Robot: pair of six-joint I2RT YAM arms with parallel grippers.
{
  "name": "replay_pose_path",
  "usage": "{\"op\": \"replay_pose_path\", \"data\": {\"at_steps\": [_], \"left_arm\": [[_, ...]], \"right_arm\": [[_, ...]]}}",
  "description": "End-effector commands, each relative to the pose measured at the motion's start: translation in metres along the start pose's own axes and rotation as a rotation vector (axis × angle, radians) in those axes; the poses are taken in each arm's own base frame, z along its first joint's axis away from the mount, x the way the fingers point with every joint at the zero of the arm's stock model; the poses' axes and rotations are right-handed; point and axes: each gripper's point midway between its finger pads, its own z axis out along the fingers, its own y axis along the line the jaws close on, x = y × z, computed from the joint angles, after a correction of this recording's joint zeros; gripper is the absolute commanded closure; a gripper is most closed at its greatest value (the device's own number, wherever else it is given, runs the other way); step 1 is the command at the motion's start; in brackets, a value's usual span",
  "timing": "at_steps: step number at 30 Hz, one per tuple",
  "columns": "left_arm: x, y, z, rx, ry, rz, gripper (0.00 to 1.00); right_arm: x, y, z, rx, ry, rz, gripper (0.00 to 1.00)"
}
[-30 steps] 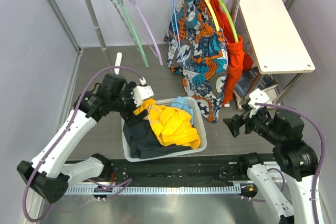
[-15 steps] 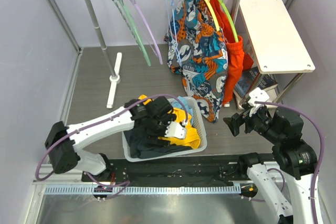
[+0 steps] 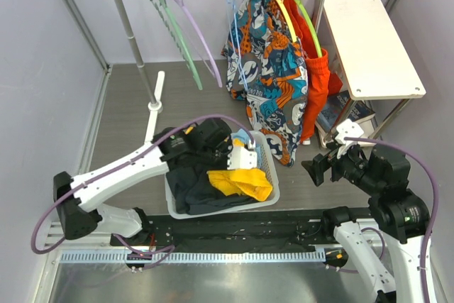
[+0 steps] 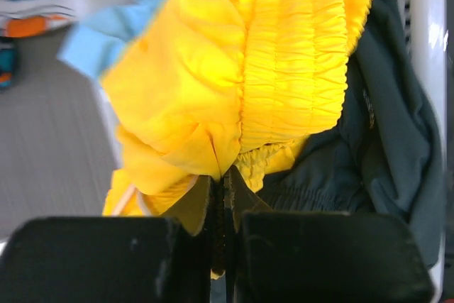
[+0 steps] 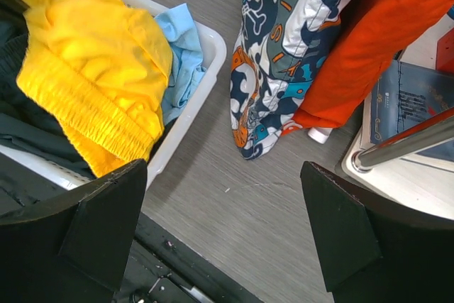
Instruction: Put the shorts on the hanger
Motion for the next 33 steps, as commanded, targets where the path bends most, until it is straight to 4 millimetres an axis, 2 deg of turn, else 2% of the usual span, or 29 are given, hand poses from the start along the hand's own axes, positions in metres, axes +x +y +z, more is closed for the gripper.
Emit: {"op": "replay_pose_path", "data": {"at_steps": [1,2,4,5,8,11,17,19,23,26,30,33], "left_arm": [[-0.044,0.036,-0.072,-0.186,-0.192,-0.139,1.00],[-0.055,0.041,-0.087,-0.203,-0.235,-0.155,1.00],[-0.057,0.040,-0.100,-0.195,-0.245,-0.184,1.00],[-0.067,0.044,-0.113,-0.208,-0.277,-0.186,1.00],[-0.075,0.057,-0.134,-0.246,-0.316,-0.263,1.00],[-0.079,0.070,-0.146,-0.268,-0.340,-0.357,1.00],[-0.086,0.092,-0.158,-0.340,-0.398,-0.503,1.00],[-0.086,0.097,-0.161,-0.349,-0.409,-0.537,1.00],[-0.088,0.099,-0.158,-0.332,-0.424,-0.595,1.00],[-0.092,0.098,-0.158,-0.309,-0.447,-0.633,1.00],[-0.088,0.102,-0.158,-0.302,-0.453,-0.683,1.00],[-0.083,0.104,-0.157,-0.294,-0.458,-0.738,1.00]], "right_arm": [[-0.025,0.004,-0.003,-0.033,-0.052,0.000,0.06],[-0.029,0.006,-0.004,-0.040,-0.060,-0.004,0.05],[-0.032,0.012,-0.003,-0.088,-0.054,-0.014,0.05],[-0.034,0.015,-0.002,-0.114,-0.051,-0.019,0.05],[-0.037,0.030,-0.001,-0.217,-0.042,-0.033,0.05],[-0.046,0.038,0.002,-0.280,-0.059,-0.027,0.03],[-0.065,0.049,0.010,-0.384,-0.104,0.012,0.03],[-0.078,0.053,0.008,-0.414,-0.146,0.003,0.04],[-0.104,0.054,0.007,-0.434,-0.235,-0.026,0.17],[-0.105,0.054,0.019,-0.484,-0.203,-0.014,0.23],[-0.104,0.053,0.032,-0.517,-0.176,-0.038,0.23],[-0.108,0.057,0.034,-0.549,-0.169,-0.070,0.23]]}}
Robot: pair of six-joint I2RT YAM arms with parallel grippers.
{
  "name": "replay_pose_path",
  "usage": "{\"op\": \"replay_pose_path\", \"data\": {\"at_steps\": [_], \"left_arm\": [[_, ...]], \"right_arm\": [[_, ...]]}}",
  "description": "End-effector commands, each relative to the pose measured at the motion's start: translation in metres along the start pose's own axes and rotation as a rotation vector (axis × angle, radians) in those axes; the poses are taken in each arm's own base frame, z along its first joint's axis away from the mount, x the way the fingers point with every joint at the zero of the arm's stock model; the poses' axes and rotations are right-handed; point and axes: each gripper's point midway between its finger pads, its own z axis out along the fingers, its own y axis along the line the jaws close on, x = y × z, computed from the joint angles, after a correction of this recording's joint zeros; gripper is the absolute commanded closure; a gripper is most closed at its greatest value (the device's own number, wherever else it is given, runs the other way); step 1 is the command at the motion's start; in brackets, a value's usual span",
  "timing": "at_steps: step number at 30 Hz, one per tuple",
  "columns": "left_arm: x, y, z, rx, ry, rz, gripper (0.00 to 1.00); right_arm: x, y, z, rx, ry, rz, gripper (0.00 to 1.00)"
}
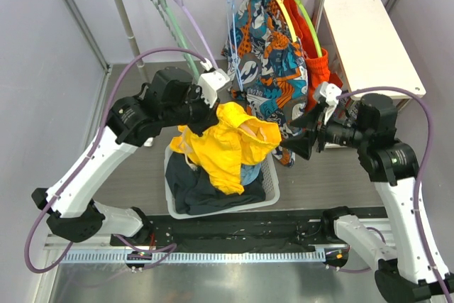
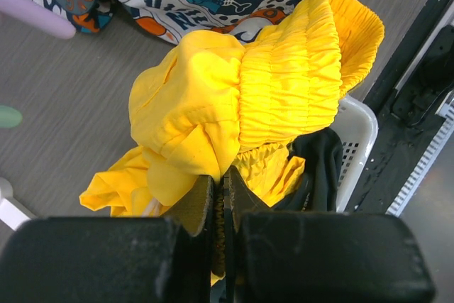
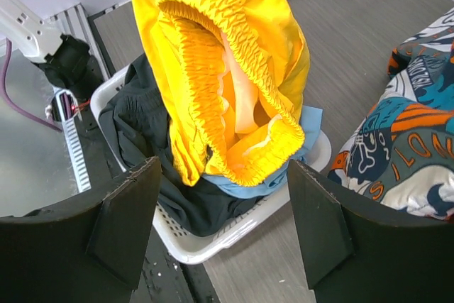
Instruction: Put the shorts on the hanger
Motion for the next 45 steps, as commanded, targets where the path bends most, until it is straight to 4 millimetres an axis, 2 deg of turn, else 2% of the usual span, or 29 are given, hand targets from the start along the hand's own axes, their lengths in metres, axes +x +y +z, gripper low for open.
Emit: {"op": "replay_pose_path", "data": {"at_steps": [1,4,5,6,7,8,11,16,18,19,22,26,27,28,29,32,35,37,40,42,43,45], "left_arm": [[-0.030,0.003,-0.010,0.008,-0.123,-0.084,1.00],[-0.028,0.007,-0.010,0.005,-0.122,-0.105,1.00],[-0.029,0.009,-0.010,0.000,-0.124,-0.111,1.00],[-0.027,0.010,-0.009,0.001,-0.122,-0.117,1.00],[-0.025,0.011,-0.009,0.001,-0.116,-0.124,1.00],[-0.025,0.013,-0.012,-0.004,-0.124,-0.135,1.00],[-0.020,0.016,-0.013,-0.003,-0.119,-0.155,1.00],[-0.010,0.014,-0.021,0.017,-0.123,-0.165,1.00],[-0.005,0.012,-0.025,0.030,-0.124,-0.167,1.00],[-0.003,0.011,-0.028,0.039,-0.125,-0.167,1.00],[0.006,-0.001,-0.034,0.090,-0.132,-0.154,1.00],[0.015,-0.009,-0.037,0.132,-0.125,-0.163,1.00],[0.016,-0.011,-0.037,0.143,-0.126,-0.166,1.00],[0.016,-0.010,-0.038,0.141,-0.125,-0.171,1.00],[0.017,-0.010,-0.038,0.140,-0.124,-0.174,1.00],[0.019,-0.009,-0.038,0.141,-0.125,-0.191,1.00],[0.021,-0.006,-0.038,0.132,-0.127,-0.207,1.00],[0.023,-0.002,-0.037,0.116,-0.124,-0.223,1.00],[0.024,0.003,-0.035,0.100,-0.125,-0.238,1.00],[0.023,-0.001,-0.034,0.123,-0.128,-0.235,1.00],[0.023,-0.002,-0.034,0.129,-0.129,-0.235,1.00],[0.022,-0.003,-0.033,0.141,-0.132,-0.233,1.00]], "right_arm": [[-0.021,0.006,0.007,-0.073,-0.023,-0.097,0.23],[-0.013,0.011,0.022,-0.109,0.036,-0.132,0.23],[-0.008,0.005,0.027,-0.069,0.073,-0.151,0.23],[-0.006,0.010,0.031,-0.086,0.092,-0.163,0.23],[-0.006,0.026,0.038,-0.138,0.104,-0.189,0.23],[-0.005,0.023,0.044,-0.116,0.117,-0.199,0.22],[0.001,0.034,0.057,-0.141,0.135,-0.231,0.20],[0.014,0.021,0.076,-0.087,0.194,-0.280,0.19],[0.014,0.020,0.083,-0.083,0.200,-0.298,0.20],[0.014,0.014,0.085,-0.049,0.208,-0.307,0.22],[0.013,0.006,0.091,-0.017,0.212,-0.321,0.25],[0.013,0.006,0.098,-0.021,0.216,-0.329,0.29],[0.013,0.010,0.100,-0.034,0.215,-0.337,0.32],[0.015,0.011,0.103,-0.042,0.220,-0.340,0.47],[0.015,0.011,0.104,-0.047,0.224,-0.344,0.52],[0.011,0.018,0.106,-0.071,0.224,-0.364,0.78],[0.008,0.020,0.104,-0.077,0.223,-0.377,0.94],[0.006,0.022,0.100,-0.083,0.220,-0.379,0.99],[0.001,0.029,0.092,-0.108,0.210,-0.386,0.99],[-0.003,0.031,0.089,-0.115,0.196,-0.397,0.78],[-0.006,0.033,0.086,-0.120,0.186,-0.404,0.56],[-0.011,0.038,0.087,-0.143,0.166,-0.422,0.43]]}}
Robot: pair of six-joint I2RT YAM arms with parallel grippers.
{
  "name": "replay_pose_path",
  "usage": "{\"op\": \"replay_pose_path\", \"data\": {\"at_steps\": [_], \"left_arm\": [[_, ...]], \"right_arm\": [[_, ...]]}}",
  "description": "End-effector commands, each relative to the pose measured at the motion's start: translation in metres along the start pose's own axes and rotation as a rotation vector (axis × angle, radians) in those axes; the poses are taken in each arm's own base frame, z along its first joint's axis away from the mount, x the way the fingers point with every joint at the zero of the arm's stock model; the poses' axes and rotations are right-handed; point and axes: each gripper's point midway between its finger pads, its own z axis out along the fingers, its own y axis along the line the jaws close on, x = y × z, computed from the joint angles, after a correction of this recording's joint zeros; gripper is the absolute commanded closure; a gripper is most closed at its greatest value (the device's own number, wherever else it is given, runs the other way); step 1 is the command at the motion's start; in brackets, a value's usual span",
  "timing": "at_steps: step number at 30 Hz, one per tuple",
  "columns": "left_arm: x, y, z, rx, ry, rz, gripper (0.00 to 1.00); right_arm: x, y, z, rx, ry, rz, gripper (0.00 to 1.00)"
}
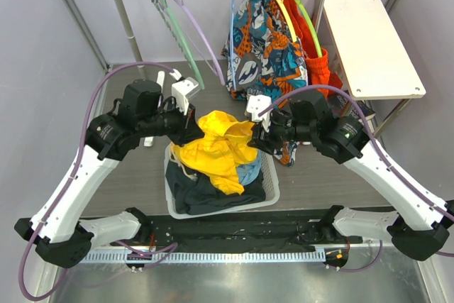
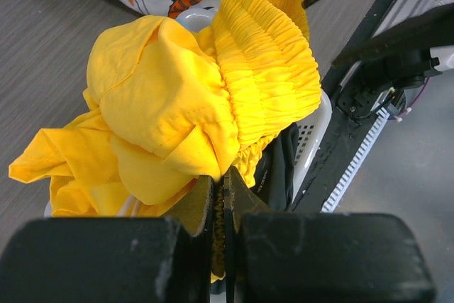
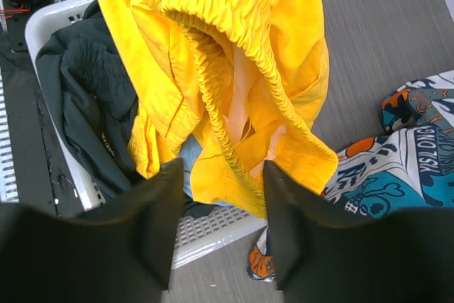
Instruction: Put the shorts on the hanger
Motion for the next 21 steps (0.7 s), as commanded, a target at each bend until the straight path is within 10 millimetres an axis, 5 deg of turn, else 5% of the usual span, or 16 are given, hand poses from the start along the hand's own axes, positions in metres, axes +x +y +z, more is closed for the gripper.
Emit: {"op": "replay_pose_path", "data": {"at_steps": [1,7,12,17,21], "left_arm": [[-0.019,-0.014,-0.005,0.070,-0.085,0.019,1.00],[-0.023,-0.018,-0.007,0.091,-0.104,0.023,1.00],[-0.025,-0.012,-0.009,0.052,-0.116,-0.001,1.00],[-0.022,-0.009,-0.011,0.074,-0.134,-0.087,1.00],[-0.009,0.003,-0.014,0.030,-0.126,-0.126,1.00]], "right_arm": [[-0.035,0.004,-0.019,-0.009,-0.115,-0.079,0.36],[-0.034,0.000,0.004,-0.040,-0.086,-0.121,0.31],[-0.026,0.019,0.020,-0.104,-0.059,-0.125,0.37],[0.010,0.019,0.034,-0.049,0.042,-0.152,0.56],[0.018,0.003,0.033,0.034,0.082,-0.168,0.94]]}}
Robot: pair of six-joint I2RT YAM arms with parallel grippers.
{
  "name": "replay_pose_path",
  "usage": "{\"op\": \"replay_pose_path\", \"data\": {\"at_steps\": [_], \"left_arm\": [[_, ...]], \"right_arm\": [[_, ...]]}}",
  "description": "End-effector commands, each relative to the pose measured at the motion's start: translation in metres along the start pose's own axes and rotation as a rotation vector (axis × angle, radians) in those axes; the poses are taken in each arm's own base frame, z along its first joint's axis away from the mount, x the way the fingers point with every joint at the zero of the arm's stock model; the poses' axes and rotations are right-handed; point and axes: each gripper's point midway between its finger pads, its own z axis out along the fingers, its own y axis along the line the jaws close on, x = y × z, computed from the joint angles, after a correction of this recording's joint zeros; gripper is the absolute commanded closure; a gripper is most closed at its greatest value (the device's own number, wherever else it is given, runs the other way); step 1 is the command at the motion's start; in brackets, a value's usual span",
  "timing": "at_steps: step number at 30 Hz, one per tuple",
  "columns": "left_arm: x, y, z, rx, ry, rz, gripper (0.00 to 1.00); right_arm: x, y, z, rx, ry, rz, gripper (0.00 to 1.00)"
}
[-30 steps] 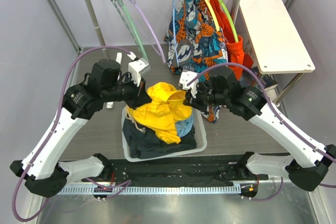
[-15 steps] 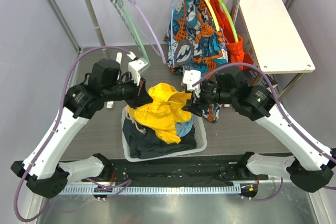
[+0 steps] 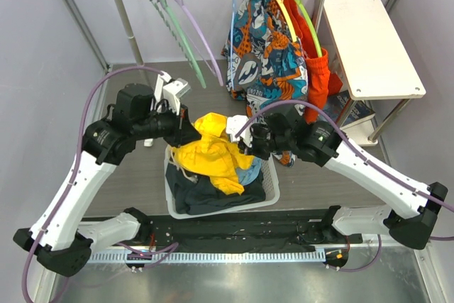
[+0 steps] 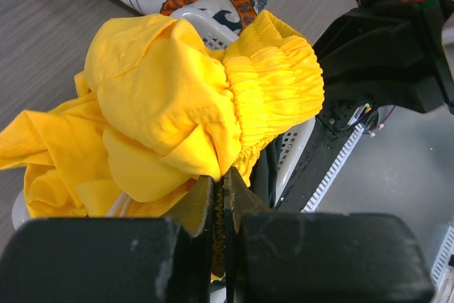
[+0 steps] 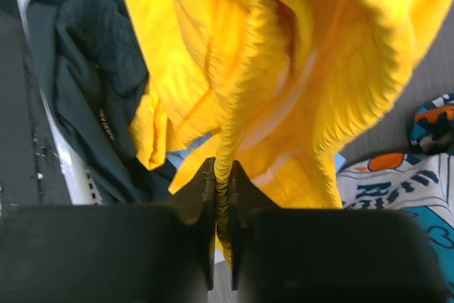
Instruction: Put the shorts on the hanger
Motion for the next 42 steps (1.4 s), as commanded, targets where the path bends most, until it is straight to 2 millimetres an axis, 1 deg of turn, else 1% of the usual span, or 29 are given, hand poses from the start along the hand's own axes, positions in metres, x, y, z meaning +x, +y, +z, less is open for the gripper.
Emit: {"op": "replay_pose_path", "data": {"at_steps": [1,2,4,5,7,8,9,12,13,15,17,19,20,24,25,27,28,30,31,32,33,34,35,36,37,38,39,41,42], "left_arm": [[-0.010,0.001,-0.013,-0.006,-0.080,-0.020,1.00],[-0.009,0.007,-0.019,-0.039,-0.091,-0.016,0.99],[0.004,0.019,-0.030,-0.101,-0.062,0.046,0.86],[0.017,0.021,-0.035,-0.116,-0.012,0.059,0.74],[0.032,0.021,-0.045,-0.115,0.043,0.135,0.67],[0.042,0.021,-0.053,-0.107,0.073,0.229,0.56],[0.061,0.024,-0.057,-0.106,0.140,0.254,0.51],[0.091,0.045,-0.069,-0.169,0.250,0.389,0.40],[0.097,0.043,-0.071,-0.153,0.268,0.407,0.38],[0.095,0.034,-0.072,-0.097,0.232,0.470,0.25],[0.073,0.020,-0.065,-0.033,0.121,0.522,0.12],[0.045,0.014,-0.059,-0.020,0.009,0.569,0.07],[0.037,0.008,-0.056,0.011,-0.017,0.582,0.05],[0.004,-0.002,-0.046,0.081,-0.071,0.652,0.06],[0.002,0.003,-0.033,0.097,-0.042,0.651,0.06],[0.000,0.005,-0.021,0.118,-0.007,0.650,0.06],[0.006,0.002,-0.008,0.162,0.038,0.664,0.06],[0.024,-0.004,0.003,0.215,0.117,0.683,0.07],[0.037,-0.018,0.010,0.268,0.157,0.722,0.06],[0.055,-0.020,0.020,0.297,0.210,0.735,0.09],[0.067,-0.041,0.026,0.362,0.222,0.794,0.13],[0.078,-0.049,0.030,0.382,0.242,0.821,0.18],[0.091,-0.059,0.033,0.417,0.268,0.819,0.32],[0.105,-0.086,0.033,0.495,0.279,0.865,0.42],[0.107,-0.096,0.037,0.501,0.271,0.892,0.50],[0.108,-0.110,0.036,0.525,0.263,0.912,0.66],[0.118,-0.131,0.036,0.581,0.279,0.930,0.72],[0.105,-0.153,0.036,0.609,0.233,0.928,0.88],[0.102,-0.160,0.038,0.615,0.234,0.897,0.91]], "right_arm": [[-0.006,-0.026,-0.013,0.148,-0.005,-0.043,0.99],[-0.007,-0.027,-0.019,0.164,-0.006,-0.045,0.99],[-0.012,-0.031,-0.033,0.194,-0.016,-0.071,0.99],[-0.009,-0.033,-0.038,0.215,0.001,-0.076,0.99],[-0.014,-0.036,-0.052,0.237,-0.002,-0.113,0.99],[-0.012,-0.033,-0.061,0.235,0.010,-0.127,0.99],[-0.015,-0.032,-0.066,0.231,0.006,-0.145,0.99],[-0.021,-0.026,-0.079,0.211,-0.006,-0.170,0.99],[-0.023,-0.025,-0.083,0.205,-0.007,-0.195,0.99],[-0.023,-0.019,-0.083,0.173,-0.010,-0.213,0.99],[-0.022,-0.016,-0.081,0.150,-0.016,-0.248,0.99],[-0.022,-0.012,-0.080,0.135,-0.034,-0.278,0.99],[-0.022,-0.011,-0.081,0.135,-0.037,-0.281,0.99],[-0.015,-0.004,-0.083,0.123,-0.036,-0.300,0.99],[-0.014,-0.001,-0.086,0.122,-0.043,-0.306,0.99],[-0.011,0.001,-0.088,0.123,-0.049,-0.308,0.99],[-0.008,0.003,-0.086,0.120,-0.050,-0.308,0.99],[-0.004,0.004,-0.089,0.134,-0.048,-0.308,0.99],[-0.006,0.002,-0.090,0.150,-0.057,-0.312,0.99],[-0.006,0.000,-0.094,0.172,-0.064,-0.316,0.99],[-0.005,-0.001,-0.094,0.181,-0.065,-0.319,0.99],[-0.010,-0.005,-0.094,0.206,-0.083,-0.327,0.99],[-0.011,-0.008,-0.096,0.226,-0.091,-0.329,0.99],[-0.012,-0.011,-0.097,0.246,-0.092,-0.330,0.99],[-0.018,-0.015,-0.098,0.267,-0.112,-0.332,0.99],[-0.020,-0.018,-0.098,0.282,-0.120,-0.331,0.99],[-0.025,-0.021,-0.099,0.299,-0.133,-0.330,0.99],[-0.041,-0.031,-0.105,0.354,-0.187,-0.337,0.99],[-0.049,-0.034,-0.108,0.372,-0.213,-0.342,0.99]]}}
